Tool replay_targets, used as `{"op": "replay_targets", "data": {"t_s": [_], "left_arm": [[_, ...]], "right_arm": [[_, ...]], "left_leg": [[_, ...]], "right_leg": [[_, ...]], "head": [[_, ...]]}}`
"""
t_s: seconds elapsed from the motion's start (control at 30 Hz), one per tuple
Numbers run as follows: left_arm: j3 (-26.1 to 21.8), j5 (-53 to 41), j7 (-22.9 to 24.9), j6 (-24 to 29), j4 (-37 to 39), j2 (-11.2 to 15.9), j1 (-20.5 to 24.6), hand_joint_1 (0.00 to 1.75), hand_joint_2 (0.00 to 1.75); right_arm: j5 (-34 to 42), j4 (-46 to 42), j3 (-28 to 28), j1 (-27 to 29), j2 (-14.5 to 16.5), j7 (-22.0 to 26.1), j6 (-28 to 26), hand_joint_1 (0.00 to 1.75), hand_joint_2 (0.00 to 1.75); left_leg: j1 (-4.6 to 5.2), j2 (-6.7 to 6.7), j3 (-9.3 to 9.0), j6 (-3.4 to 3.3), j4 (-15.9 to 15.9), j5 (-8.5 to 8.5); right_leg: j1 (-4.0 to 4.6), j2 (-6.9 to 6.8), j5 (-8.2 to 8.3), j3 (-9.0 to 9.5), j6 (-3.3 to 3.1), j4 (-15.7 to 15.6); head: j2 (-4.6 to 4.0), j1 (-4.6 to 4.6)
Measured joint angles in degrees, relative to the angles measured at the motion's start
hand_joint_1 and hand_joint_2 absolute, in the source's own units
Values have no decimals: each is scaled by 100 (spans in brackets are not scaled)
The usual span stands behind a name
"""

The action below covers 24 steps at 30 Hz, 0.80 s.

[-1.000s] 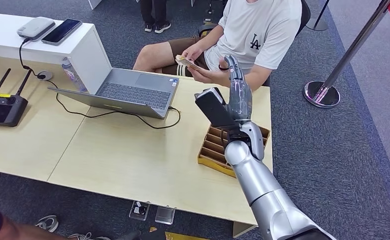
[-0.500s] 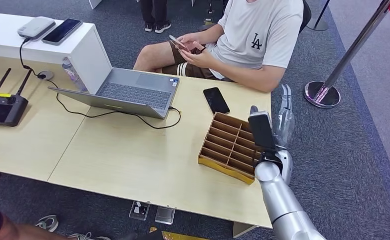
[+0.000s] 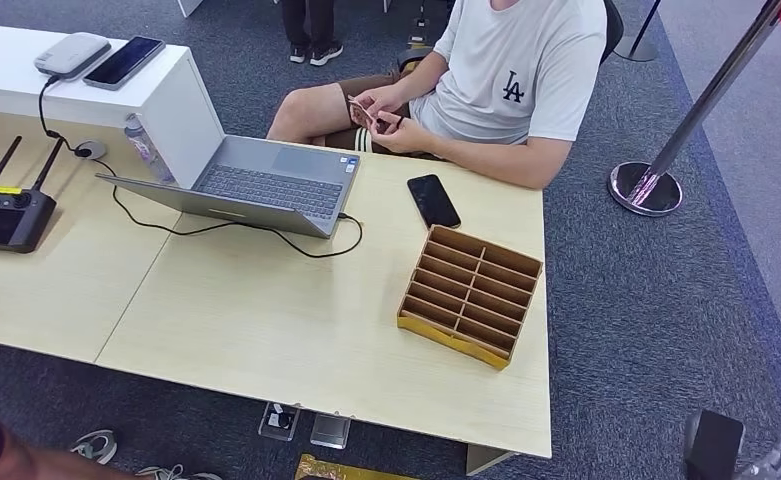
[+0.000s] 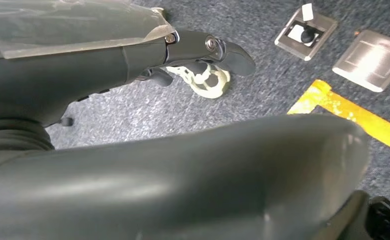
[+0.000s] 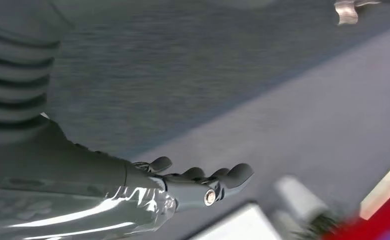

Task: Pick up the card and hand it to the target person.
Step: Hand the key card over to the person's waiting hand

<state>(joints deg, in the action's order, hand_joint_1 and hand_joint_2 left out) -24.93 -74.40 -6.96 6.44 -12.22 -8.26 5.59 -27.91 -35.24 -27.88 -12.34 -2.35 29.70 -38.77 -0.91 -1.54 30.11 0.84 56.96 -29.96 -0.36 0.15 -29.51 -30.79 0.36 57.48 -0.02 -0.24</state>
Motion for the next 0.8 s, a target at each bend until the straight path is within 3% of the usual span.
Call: {"op": "replay_targets", "data": {"t_s": [0.07,0.1,0.2,0.23,0.3,0.37,0.5,0.53,0.6,0.63,0.67,0.73,0.8], "left_arm": [[-5,0,-10,-53,0,1,7,3,0],[-6,0,-11,-82,0,1,10,31,0],[-7,0,-12,-202,0,0,25,159,131],[-7,0,-19,-261,0,0,33,175,175],[-7,-4,-30,-373,0,-1,54,175,175],[-7,-22,-12,-445,0,-4,82,175,175],[31,61,69,-507,-2,2,103,175,175],[61,167,91,-508,-3,9,88,155,175],[136,454,122,-513,-9,29,42,68,175],[177,617,134,-514,-15,42,16,24,175],[219,777,148,-516,-23,56,-10,0,175],[305,1102,182,-519,-48,86,-64,0,87],[396,1434,211,-522,-79,118,-125,0,0]], "right_arm": [[-84,520,-333,154,-84,-509,185,7,175],[-154,746,-441,227,-102,-811,297,48,175],[-476,1330,-581,441,-95,-1982,684,171,175],[-594,1483,-589,512,-66,-2437,842,175,175],[-789,1737,-591,643,11,-3287,1179,175,175],[-919,1916,-580,755,121,-3707,1410,175,175],[-1148,2094,-434,869,283,-3780,1713,175,175],[-1127,2109,-365,894,298,-3758,1779,175,175],[-998,2126,-231,947,318,-3720,1893,96,175],[-912,2129,-166,975,326,-3701,1944,53,131],[-835,2131,-101,1001,331,-3683,1988,9,87],[-663,2131,29,1051,337,-3649,2076,0,0],[-479,2129,157,1099,340,-3613,2172,0,0]], "left_leg": [[0,1,-1,0,-1,0],[-1,2,-3,0,-2,0],[-1,5,-8,2,-8,1],[-1,5,-9,3,-10,1],[-2,6,-9,4,-13,2],[-2,10,-9,5,-15,3],[-1,19,-16,5,-16,3],[-1,19,-17,4,-16,3],[-1,19,-17,4,-15,2],[-1,19,-17,4,-15,2],[0,19,-17,4,-15,2],[0,19,-17,4,-15,2],[-1,19,-18,4,-15,2]], "right_leg": [[0,1,0,0,0,0],[1,1,-1,-1,-1,0],[2,1,-4,-2,-5,2],[2,1,-4,-1,-7,2],[3,1,-6,-1,-8,4],[2,6,-6,-1,-9,6],[2,12,-6,3,-9,6],[2,12,-6,4,-9,6],[1,12,-5,5,-9,6],[1,12,-5,5,-9,5],[1,12,-5,5,-9,5],[1,12,-6,4,-9,5],[1,12,-6,4,-9,5]], "head": [[0,2],[0,2],[0,-6],[0,-8],[0,-10],[0,-14],[0,-20],[0,-17],[0,-15],[0,-14],[0,-14],[0,-14],[0,-14]]}}
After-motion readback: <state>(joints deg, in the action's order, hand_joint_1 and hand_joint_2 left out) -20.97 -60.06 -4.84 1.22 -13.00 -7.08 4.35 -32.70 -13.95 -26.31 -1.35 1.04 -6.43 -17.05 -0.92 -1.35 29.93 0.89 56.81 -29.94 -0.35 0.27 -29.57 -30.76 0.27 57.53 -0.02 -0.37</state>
